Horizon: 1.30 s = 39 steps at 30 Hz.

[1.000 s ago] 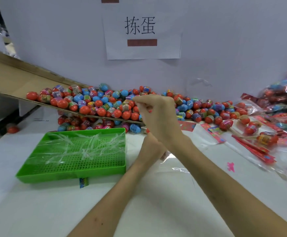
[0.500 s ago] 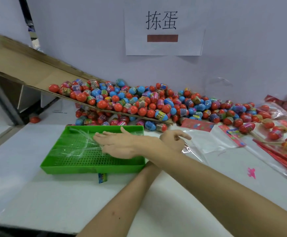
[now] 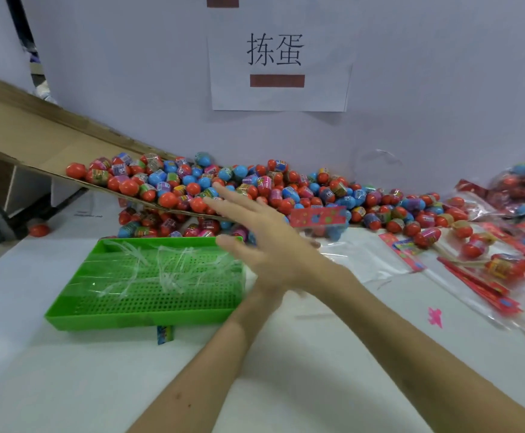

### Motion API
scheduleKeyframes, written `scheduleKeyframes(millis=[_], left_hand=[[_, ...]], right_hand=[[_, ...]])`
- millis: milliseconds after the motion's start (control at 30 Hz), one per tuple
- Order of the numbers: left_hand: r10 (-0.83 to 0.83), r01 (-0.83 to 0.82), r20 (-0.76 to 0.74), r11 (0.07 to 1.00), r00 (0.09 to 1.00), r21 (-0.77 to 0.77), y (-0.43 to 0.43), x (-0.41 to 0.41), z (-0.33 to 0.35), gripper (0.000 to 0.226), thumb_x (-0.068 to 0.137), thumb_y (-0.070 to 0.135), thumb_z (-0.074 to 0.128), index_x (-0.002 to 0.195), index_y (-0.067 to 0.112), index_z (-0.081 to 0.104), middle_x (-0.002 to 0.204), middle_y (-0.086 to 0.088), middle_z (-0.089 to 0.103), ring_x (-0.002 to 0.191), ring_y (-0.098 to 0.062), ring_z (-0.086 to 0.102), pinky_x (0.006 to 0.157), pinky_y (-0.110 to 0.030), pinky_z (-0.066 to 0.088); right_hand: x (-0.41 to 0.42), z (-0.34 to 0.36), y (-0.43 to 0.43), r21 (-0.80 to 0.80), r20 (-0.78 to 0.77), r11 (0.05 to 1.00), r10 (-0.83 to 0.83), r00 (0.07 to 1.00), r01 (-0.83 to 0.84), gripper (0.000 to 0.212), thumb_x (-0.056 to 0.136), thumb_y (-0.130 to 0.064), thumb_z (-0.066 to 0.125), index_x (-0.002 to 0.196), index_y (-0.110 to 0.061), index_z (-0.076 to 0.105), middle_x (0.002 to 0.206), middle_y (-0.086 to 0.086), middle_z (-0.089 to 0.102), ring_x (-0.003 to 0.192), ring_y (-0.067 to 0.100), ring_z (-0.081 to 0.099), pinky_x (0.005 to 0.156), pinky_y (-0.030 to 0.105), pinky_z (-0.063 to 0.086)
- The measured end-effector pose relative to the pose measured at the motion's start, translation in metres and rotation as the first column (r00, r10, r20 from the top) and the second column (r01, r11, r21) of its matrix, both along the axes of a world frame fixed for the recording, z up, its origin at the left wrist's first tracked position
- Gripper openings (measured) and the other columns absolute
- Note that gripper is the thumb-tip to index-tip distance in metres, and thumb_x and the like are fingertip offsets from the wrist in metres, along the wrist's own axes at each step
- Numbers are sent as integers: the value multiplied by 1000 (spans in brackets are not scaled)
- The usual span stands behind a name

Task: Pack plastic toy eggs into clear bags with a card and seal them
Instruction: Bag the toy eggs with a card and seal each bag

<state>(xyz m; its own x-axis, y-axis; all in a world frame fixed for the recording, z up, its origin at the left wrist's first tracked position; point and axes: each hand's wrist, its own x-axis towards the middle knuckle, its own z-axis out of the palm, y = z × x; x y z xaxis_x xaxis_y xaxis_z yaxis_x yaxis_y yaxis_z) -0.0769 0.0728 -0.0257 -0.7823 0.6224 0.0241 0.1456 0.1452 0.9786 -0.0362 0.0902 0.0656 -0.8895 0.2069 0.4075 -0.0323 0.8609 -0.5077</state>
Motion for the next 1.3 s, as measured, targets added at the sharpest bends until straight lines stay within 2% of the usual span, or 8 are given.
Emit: scheduleKeyframes(millis=[67,133,267,400,500,867,1133,1300], left_hand=[[-77,77,193,997,978,7,-5,-1,5,34,91,-7,54,120,8,64,112,-2,70,80,-2,70,66,-16,57],[-263,258,147,965,953,53,9,0,22,31,98,1,52,125,8,65,90,-1,78,61,-10,70,54,-23,57],[-239,135,332,942,913,308,7,-12,30,33,106,2,43,121,22,65,92,4,80,71,-14,75,62,-27,62],[-265,98,368,905,891,413,4,-15,32,30,108,5,48,119,24,68,101,4,80,80,-16,77,65,-26,60],[-310,112,377,879,873,463,2,-13,32,27,108,7,49,119,22,69,108,2,80,86,-17,77,68,-26,60],[-492,284,467,849,735,446,3,-9,34,29,98,26,65,126,21,67,120,2,76,104,-14,75,80,-27,58],[-488,316,499,864,716,392,4,-3,27,26,82,38,75,104,26,81,100,8,76,82,-8,71,71,-21,53],[-371,195,618,922,693,335,5,2,24,37,96,25,71,130,14,62,118,-9,76,94,-16,74,78,-27,59]], right_hand=[[32,4,28,-99,-289,982,-182,940,160,44,95,-19,61,139,-19,61,149,-2,53,139,9,46,118,31,35],[62,-3,59,-202,-397,920,-390,831,336,36,93,-15,65,129,-17,67,131,-3,63,123,8,57,103,27,47],[96,-30,95,-627,-57,630,-625,779,459,63,87,-36,79,141,-25,48,137,-1,55,122,17,57,97,33,50],[93,-52,96,-863,68,441,-378,923,245,58,78,-39,83,125,-11,66,118,10,73,109,28,71,85,33,60],[85,-54,88,-842,49,466,-435,899,271,16,93,-22,73,99,-8,78,92,12,78,88,28,76,69,24,58],[84,-50,81,-843,2,465,-502,865,271,17,90,-21,76,84,-5,74,74,11,75,67,21,71,65,24,58],[82,-51,77,-864,-47,460,-479,877,205,39,72,-34,85,77,0,66,66,12,65,59,18,59,61,26,53],[84,-55,81,-698,-160,614,-636,755,368,4,88,-11,78,86,-13,75,75,-1,72,66,13,66,63,22,57]])
